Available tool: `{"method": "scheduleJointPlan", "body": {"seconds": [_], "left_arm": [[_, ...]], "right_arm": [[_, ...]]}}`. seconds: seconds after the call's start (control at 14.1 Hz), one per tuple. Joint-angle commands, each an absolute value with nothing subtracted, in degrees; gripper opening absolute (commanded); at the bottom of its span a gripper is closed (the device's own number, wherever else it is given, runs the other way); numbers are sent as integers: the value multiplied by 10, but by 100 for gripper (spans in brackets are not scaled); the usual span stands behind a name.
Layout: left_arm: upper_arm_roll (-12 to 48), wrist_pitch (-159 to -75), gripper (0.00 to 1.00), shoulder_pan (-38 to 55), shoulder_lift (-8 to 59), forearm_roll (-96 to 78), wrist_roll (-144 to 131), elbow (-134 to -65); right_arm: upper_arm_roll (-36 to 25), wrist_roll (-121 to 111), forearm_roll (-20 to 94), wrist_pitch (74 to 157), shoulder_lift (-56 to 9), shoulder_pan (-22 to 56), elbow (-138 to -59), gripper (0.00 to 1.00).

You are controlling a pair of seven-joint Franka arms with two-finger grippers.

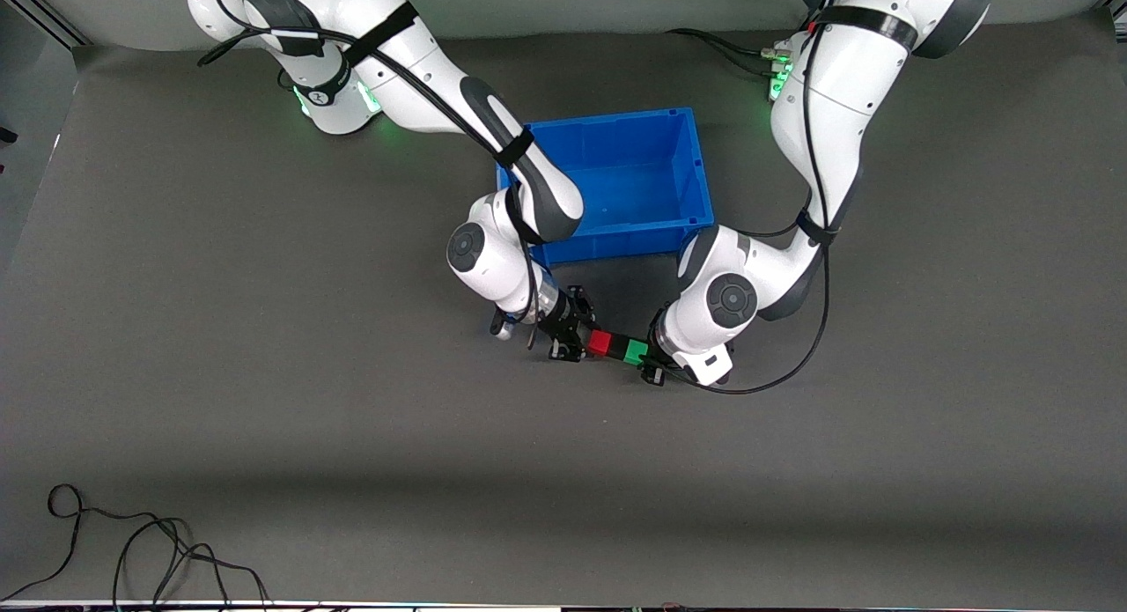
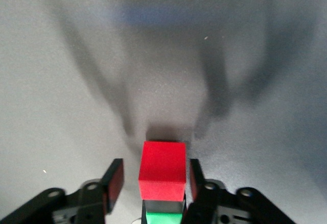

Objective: Attach green and red cubes to black cube
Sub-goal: 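Press the red cube against the black cube with the right gripper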

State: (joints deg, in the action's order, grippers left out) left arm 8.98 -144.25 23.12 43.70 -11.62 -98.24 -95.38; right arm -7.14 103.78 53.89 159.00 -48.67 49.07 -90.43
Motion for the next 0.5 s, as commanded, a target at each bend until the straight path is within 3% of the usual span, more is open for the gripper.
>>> {"method": "scheduleJointPlan", "body": {"seconds": [0.0, 0.42], "left_arm": [[83, -1456, 0, 249, 473, -107, -1001, -941], [83, -1455, 0, 247, 473, -109, -1002, -940]], "right_arm": [[-76, 1049, 552, 1605, -505, 497, -882, 100], [-94, 1038, 511, 1590, -482, 489, -890, 100]]}}
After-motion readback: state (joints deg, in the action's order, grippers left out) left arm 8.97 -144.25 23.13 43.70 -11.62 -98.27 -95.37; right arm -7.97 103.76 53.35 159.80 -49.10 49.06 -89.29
